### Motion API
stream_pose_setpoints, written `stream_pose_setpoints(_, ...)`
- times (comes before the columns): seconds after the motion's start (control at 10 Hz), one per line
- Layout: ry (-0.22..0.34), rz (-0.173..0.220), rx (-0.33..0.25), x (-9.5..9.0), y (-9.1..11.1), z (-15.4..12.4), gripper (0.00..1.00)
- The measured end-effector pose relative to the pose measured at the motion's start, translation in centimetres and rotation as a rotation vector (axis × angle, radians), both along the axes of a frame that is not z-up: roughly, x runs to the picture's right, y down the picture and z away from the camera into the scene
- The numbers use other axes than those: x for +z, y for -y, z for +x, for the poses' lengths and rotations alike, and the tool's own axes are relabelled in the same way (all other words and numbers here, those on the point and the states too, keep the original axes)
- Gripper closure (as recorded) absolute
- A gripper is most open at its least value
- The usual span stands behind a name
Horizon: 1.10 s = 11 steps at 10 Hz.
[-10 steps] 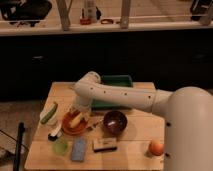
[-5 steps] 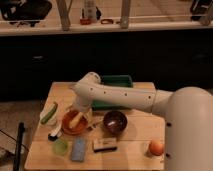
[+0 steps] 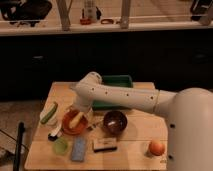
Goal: Place banana in red bowl
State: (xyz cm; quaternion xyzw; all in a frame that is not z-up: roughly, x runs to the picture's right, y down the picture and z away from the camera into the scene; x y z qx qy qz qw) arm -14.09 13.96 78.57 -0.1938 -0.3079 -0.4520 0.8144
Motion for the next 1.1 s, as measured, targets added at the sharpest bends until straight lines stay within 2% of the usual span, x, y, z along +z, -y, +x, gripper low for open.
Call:
stream_pose_setpoints(0.5,0.004,0.008,-0.008,-0.37,0.97,0.48,0.20)
stream_pose_setpoints(1.1,0.004,0.009,-0.008,-0.37,1.00,0.52,0.20)
